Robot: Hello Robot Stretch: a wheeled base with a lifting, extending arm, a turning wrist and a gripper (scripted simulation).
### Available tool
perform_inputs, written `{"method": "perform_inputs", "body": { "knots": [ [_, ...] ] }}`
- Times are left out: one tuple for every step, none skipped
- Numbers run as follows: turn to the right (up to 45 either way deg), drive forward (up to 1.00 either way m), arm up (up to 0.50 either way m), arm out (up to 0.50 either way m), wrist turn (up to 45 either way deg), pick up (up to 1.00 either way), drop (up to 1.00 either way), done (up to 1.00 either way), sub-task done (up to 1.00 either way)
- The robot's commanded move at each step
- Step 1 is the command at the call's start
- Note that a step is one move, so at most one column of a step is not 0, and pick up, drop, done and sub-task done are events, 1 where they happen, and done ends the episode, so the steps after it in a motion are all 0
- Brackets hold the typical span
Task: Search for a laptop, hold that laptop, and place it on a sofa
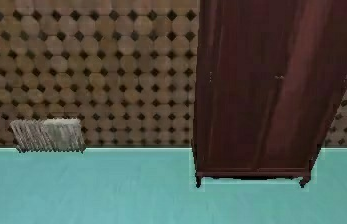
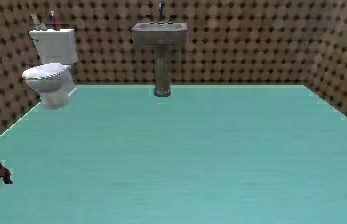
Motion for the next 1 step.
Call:
{"method": "perform_inputs", "body": {
  "knots": [
    [-45.0,0.00,0.00,0.00,0.0,0.00,0.00,0.00,0.00]
  ]
}}
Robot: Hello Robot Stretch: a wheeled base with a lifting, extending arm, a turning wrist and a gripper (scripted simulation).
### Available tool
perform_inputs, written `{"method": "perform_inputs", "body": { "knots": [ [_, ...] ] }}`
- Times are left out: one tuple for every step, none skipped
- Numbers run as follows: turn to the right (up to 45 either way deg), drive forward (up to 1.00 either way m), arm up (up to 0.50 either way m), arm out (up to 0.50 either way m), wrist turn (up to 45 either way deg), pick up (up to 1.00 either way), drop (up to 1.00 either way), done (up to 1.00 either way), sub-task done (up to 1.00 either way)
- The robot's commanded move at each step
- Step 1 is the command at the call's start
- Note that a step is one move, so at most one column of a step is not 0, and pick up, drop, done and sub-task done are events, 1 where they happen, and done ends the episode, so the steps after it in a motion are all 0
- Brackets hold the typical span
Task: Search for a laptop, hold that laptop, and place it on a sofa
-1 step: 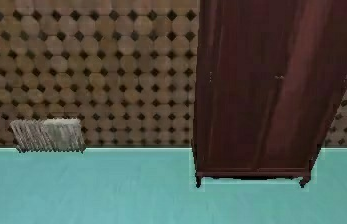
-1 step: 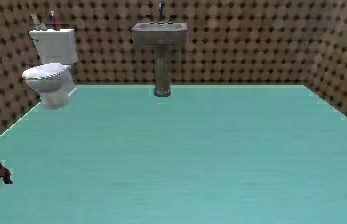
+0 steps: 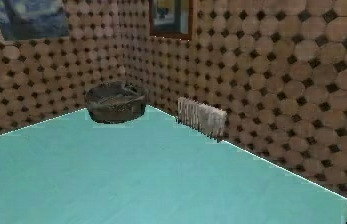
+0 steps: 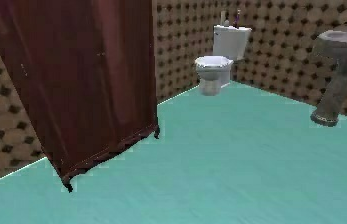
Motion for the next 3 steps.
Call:
{"method": "perform_inputs", "body": {
  "knots": [
    [-45.0,0.00,0.00,0.00,0.0,0.00,0.00,0.00,0.00],
    [-42.0,0.00,0.00,0.00,0.0,0.00,0.00,0.00,0.00],
    [0.0,1.00,0.00,0.00,0.0,0.00,0.00,0.00,0.00]
  ]
}}
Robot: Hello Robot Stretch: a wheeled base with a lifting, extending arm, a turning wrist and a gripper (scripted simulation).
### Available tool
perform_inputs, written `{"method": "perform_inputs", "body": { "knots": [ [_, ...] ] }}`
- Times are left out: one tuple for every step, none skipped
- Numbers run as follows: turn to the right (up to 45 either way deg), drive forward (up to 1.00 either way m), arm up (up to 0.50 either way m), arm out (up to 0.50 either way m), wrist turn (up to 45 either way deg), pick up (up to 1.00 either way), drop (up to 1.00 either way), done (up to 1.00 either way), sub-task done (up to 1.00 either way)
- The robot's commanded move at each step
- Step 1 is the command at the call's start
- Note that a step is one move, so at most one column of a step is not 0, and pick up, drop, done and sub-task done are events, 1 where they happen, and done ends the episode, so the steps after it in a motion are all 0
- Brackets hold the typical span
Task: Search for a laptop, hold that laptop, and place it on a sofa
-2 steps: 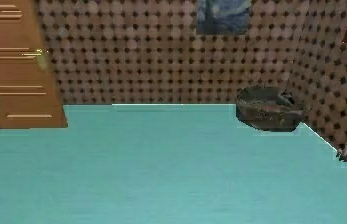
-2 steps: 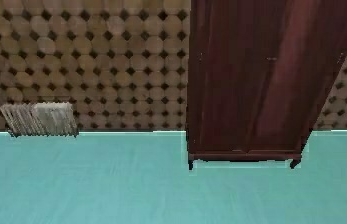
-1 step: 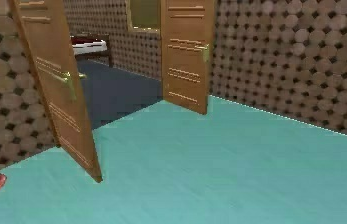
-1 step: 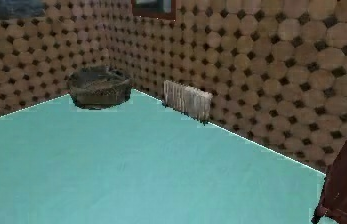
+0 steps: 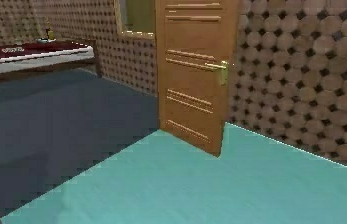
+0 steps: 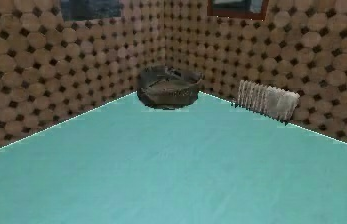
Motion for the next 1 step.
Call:
{"method": "perform_inputs", "body": {
  "knots": [
    [0.0,0.80,0.00,0.00,0.0,0.00,0.00,0.00,0.00]
  ]
}}
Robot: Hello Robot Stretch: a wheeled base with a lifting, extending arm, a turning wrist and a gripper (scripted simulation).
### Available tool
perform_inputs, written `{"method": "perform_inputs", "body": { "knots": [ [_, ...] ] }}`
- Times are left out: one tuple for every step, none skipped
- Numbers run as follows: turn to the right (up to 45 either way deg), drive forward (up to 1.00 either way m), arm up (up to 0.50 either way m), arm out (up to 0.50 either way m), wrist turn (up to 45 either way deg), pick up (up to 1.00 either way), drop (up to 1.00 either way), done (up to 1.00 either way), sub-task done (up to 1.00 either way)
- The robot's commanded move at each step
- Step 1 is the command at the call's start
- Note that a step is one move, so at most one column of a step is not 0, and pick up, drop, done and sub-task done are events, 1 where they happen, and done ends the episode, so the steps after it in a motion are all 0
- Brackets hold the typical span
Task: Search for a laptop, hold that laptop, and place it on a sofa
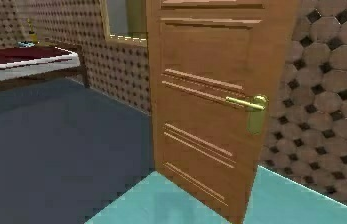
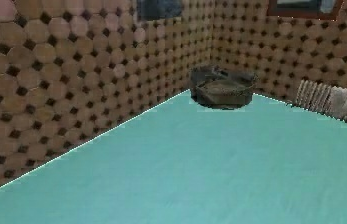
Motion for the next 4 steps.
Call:
{"method": "perform_inputs", "body": {
  "knots": [
    [-42.0,0.00,0.00,0.00,0.0,0.00,0.00,0.00,0.00],
    [0.0,1.00,0.00,0.00,0.0,0.00,0.00,0.00,0.00],
    [0.0,0.85,0.00,0.00,0.0,0.00,0.00,0.00,0.00],
    [-9.0,0.00,0.00,0.00,0.0,0.00,0.00,0.00,0.00]
  ]
}}
